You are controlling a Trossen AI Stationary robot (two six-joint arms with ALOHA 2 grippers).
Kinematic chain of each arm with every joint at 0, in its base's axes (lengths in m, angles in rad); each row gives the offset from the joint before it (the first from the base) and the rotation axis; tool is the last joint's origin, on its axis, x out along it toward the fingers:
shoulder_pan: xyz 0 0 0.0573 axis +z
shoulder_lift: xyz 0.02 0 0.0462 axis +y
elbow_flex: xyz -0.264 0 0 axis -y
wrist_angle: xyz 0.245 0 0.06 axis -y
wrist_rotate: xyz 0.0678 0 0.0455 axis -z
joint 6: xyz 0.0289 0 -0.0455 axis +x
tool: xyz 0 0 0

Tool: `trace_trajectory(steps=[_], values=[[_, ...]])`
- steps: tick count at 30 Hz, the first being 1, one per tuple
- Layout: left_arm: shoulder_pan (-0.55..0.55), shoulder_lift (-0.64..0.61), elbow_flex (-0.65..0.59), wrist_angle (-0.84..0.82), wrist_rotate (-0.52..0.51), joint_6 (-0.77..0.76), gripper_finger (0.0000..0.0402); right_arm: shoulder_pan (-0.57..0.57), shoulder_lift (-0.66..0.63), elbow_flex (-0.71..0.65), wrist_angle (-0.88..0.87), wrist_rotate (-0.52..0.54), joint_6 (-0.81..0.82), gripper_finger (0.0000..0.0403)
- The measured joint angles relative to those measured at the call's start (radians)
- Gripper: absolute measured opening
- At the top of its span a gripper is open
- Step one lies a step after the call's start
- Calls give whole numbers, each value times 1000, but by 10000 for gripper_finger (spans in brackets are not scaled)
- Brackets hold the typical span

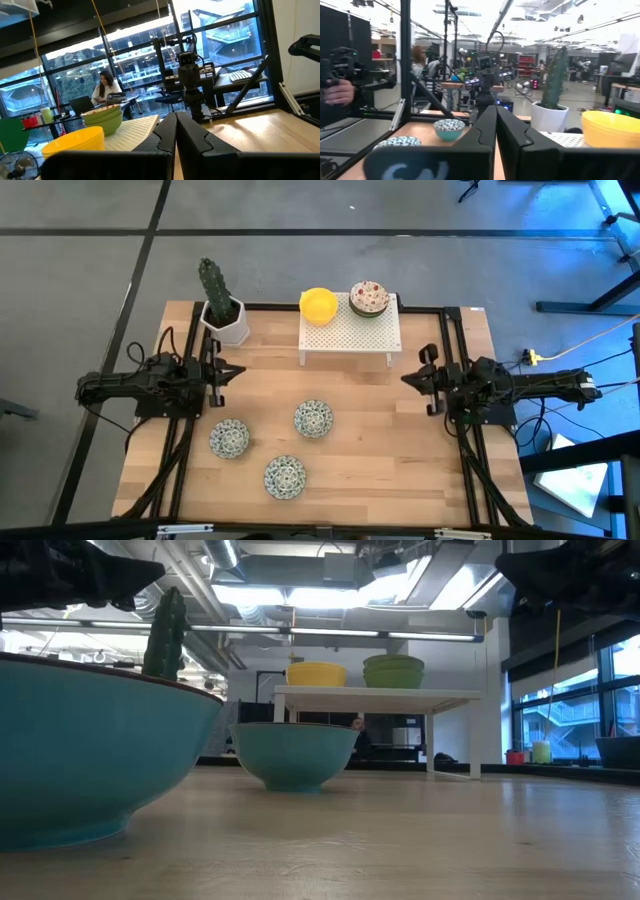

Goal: Pick & Place Mini bowls
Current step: Put the middle left blue bowl on the shelf

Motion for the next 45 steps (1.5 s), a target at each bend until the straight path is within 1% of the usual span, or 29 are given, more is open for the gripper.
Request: trace_trajectory(steps=[3, 5, 7, 10, 16, 20, 24, 26, 30, 33, 36, 42, 45], values=[[0, 0, 0, -3, 0, 5, 8, 0, 0, 0, -2, 17, 1, 14], [0, 0, 0, -18, 1, -52, 8, 0, 0, 0, -13, 23, 2, 14], [0, 1, 0, -37, 25, -93, 8, 0, 1, 0, -24, 23, 5, 14], [0, 17, 0, -46, 60, -101, 3, 0, 1, 0, -30, 23, 14, 14], [0, 77, 0, -32, 72, -106, 3, 0, 1, 0, -30, 24, 4, 14], [0, 135, 15, -16, 130, -160, 1, 0, 0, 0, -38, 24, 5, 14], [-21, 190, 63, 11, 235, -209, 3, 0, 0, 0, -36, 25, -1, 14], [-46, 209, 72, 6, 237, -238, 2, 0, 0, 1, -27, 28, -12, 14], [-103, 243, 88, 4, 187, -339, 2, 0, 0, 1, -31, 27, -25, 14], [-140, 281, 113, -48, 143, -452, 3, 0, 0, 1, -57, 26, -18, 14], [-175, 326, 152, -162, 78, -533, 1, 0, 0, 1, -60, 26, -24, 14], [-218, 450, 253, -424, -162, -649, 3, 0, 0, 1, -51, 24, -24, 14], [-249, 504, 294, -533, -207, -671, 4, 0, 0, 1, -40, 39, -55, 13]])
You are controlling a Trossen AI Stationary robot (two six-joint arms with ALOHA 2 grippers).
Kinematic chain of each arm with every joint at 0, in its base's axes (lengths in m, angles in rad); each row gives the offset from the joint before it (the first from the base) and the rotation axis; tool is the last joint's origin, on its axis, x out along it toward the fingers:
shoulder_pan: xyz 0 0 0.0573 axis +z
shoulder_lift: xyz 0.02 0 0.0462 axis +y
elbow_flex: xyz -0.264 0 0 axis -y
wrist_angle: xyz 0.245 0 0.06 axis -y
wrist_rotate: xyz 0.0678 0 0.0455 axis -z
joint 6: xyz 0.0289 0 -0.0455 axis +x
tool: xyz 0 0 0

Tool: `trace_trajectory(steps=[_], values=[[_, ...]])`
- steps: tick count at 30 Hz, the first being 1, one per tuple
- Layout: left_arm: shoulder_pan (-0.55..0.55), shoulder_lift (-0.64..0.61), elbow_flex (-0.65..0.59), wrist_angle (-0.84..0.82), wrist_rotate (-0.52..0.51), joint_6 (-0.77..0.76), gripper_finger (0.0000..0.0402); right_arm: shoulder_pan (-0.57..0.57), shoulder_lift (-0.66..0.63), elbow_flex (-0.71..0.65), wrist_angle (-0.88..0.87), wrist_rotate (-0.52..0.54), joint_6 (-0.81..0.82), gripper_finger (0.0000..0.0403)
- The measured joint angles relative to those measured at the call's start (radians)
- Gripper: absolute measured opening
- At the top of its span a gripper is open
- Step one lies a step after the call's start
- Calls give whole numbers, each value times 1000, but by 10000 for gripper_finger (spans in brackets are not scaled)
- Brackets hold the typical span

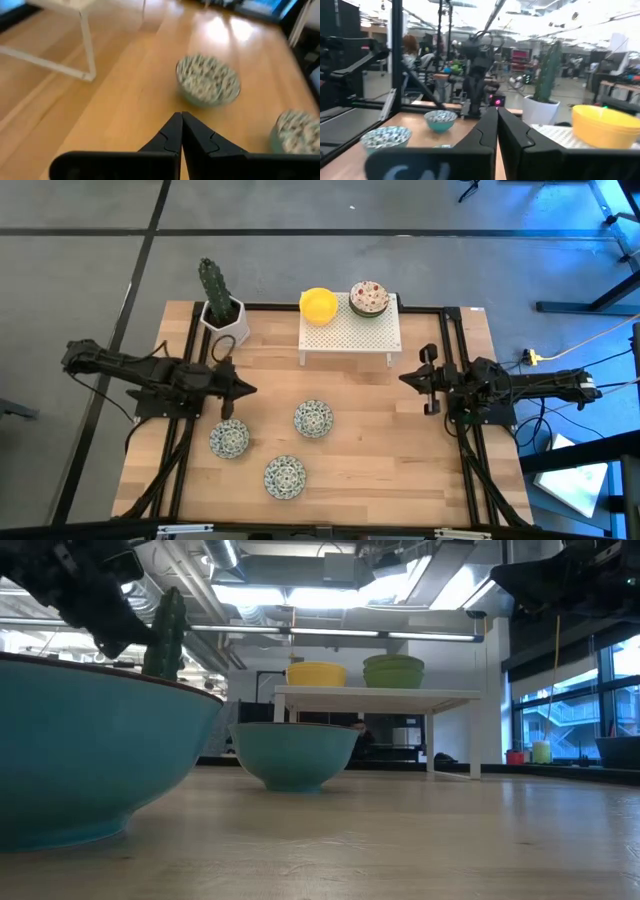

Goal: Pick & Place Mini bowls
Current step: Put the middle left blue bowl on the shelf

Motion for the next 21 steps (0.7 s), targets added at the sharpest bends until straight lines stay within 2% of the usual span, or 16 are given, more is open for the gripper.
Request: trace_trajectory(steps=[5, 8, 12, 14, 21], values=[[-64, 82, 75, -108, -80, 61, 5, 0, 0, 0, 6, 67, 22, 13], [-88, 130, 135, -166, -135, 115, 10, 0, 0, 0, 4, 71, 40, 13], [-110, 183, 204, -246, -178, 90, 28, 0, 0, 0, 10, 94, -5, 13], [-119, 205, 230, -284, -156, 59, 43, 0, 0, 0, 19, 120, -25, 13], [-126, 302, 346, -501, 71, -144, 110, 0, 0, 0, 26, 124, -14, 13]])
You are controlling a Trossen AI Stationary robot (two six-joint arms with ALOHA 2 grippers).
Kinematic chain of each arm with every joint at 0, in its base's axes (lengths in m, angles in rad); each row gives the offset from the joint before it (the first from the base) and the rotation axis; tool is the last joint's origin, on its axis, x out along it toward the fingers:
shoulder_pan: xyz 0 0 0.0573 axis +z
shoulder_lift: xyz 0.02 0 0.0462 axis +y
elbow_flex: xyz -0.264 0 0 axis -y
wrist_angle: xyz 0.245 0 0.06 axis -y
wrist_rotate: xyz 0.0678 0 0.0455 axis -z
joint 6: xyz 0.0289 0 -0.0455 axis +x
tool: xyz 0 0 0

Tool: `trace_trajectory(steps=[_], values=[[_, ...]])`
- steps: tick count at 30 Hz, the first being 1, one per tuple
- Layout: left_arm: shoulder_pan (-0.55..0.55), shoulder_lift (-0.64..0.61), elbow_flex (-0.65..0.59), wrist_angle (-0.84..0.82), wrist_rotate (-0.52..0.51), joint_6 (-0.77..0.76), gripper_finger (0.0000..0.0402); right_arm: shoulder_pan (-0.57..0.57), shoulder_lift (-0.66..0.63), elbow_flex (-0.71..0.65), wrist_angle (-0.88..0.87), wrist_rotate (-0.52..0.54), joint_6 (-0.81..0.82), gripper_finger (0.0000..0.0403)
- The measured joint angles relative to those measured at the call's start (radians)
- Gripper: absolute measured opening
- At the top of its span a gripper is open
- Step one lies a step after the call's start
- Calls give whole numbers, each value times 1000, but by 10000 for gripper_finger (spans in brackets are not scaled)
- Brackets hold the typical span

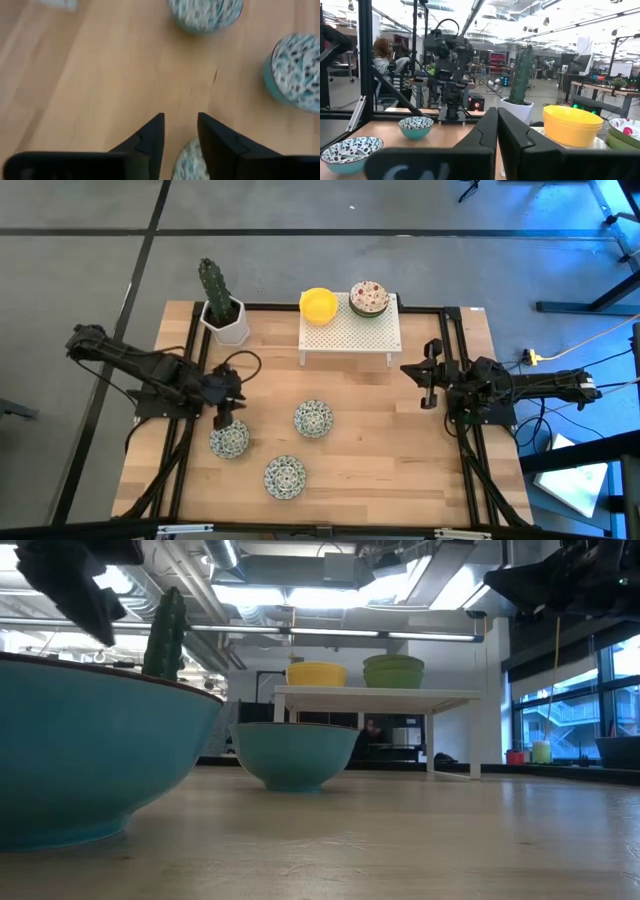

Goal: Pick & Place Mini bowls
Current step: Put the middle left blue bowl on the shelf

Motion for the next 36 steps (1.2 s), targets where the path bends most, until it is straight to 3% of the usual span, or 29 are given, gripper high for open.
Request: trace_trajectory(steps=[4, 10, 16, 19, 23, 29, 36], values=[[-9, 60, 40, -84, 70, -23, 139, 0, 0, 0, -10, 0, -9, 13], [-15, 137, 42, -180, 282, -29, 167, 0, 0, 0, -95, 0, 51, 13], [-14, 180, 42, -190, 273, -2, 176, 0, 0, 0, -108, -44, 103, 13], [-25, 193, 42, -163, 291, -64, 174, 0, 0, 0, -110, -45, 125, 13], [-102, 211, 42, -53, 356, -182, 173, 0, 0, 0, -133, -52, 127, 13], [-227, 269, 42, 89, 324, -277, 169, 0, 0, 0, -159, -55, 144, 13], [-346, 348, 42, 96, 286, -425, 169, 0, 0, 0, -159, -63, 148, 13]])
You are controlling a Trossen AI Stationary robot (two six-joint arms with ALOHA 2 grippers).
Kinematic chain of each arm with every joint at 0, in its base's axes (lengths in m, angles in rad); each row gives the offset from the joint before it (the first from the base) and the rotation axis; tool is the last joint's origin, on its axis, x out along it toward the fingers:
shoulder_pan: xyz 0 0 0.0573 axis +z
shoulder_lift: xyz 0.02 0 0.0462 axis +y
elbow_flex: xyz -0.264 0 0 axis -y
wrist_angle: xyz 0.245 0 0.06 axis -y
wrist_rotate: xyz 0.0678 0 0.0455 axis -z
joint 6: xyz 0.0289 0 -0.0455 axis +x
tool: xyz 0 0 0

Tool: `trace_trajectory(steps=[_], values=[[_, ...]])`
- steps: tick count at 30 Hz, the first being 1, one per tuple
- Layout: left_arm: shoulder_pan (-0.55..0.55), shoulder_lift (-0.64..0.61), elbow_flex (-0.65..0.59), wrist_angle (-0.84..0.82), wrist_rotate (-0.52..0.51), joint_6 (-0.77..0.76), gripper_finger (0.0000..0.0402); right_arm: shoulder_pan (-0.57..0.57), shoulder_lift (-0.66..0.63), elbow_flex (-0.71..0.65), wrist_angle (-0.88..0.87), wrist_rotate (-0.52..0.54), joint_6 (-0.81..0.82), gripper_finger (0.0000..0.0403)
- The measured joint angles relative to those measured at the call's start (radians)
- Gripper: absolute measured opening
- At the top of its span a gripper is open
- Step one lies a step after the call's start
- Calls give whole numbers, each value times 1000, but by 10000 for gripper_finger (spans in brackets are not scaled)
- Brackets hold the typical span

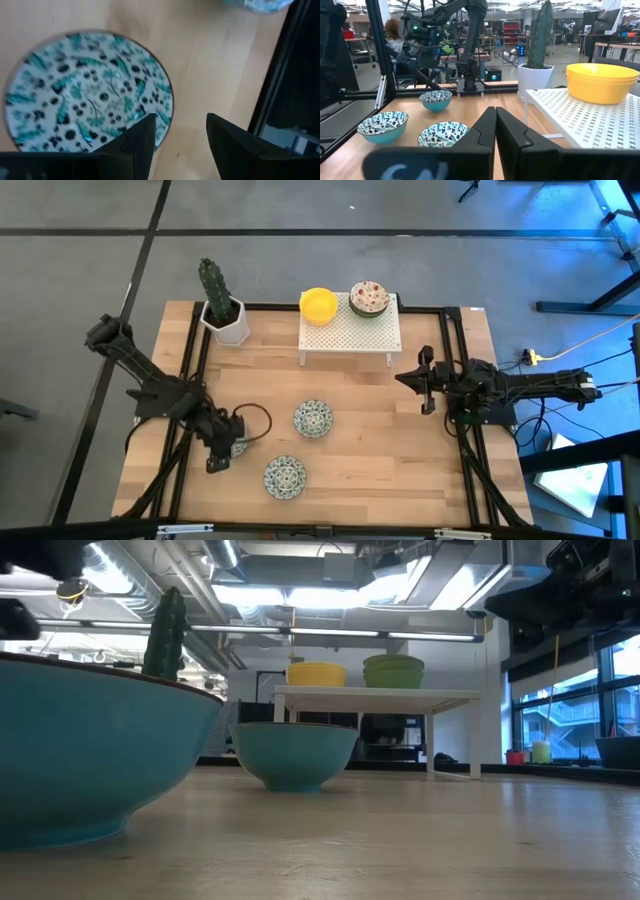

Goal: Pick & Place Mini bowls
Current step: Put the middle left blue bowl on the shelf

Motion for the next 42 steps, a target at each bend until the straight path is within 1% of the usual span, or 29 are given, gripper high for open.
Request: trace_trajectory(steps=[6, 12, 16, 21, 24, 30, 34, 38, 42], values=[[-71, 31, 0, 1, 3, -49, 169, 0, 0, 0, -5, -7, 32, 13], [-117, 31, 0, 32, 54, -164, 169, 0, 0, 0, -1, -6, 11, 13], [-147, 31, 0, 76, 53, -207, 169, 0, 0, 0, 9, -6, 9, 13], [-165, 31, 0, 73, 13, -220, 169, 0, 0, 0, 9, -6, 2, 13], [-174, 31, 0, 53, -34, -178, 168, 0, 0, 0, 9, -6, -3, 13], [-184, 31, 0, 1, -122, -19, 168, 0, 0, 0, 18, 3, -11, 13], [-176, 31, 0, -19, -130, 53, 169, 0, 0, 0, 12, 2, 0, 13], [-179, 31, 0, -31, -117, 86, 170, 0, 0, 0, 9, 3, 1, 13], [-192, 31, -14, -38, -132, 97, 169, 0, 0, 0, 9, 3, 8, 13]])
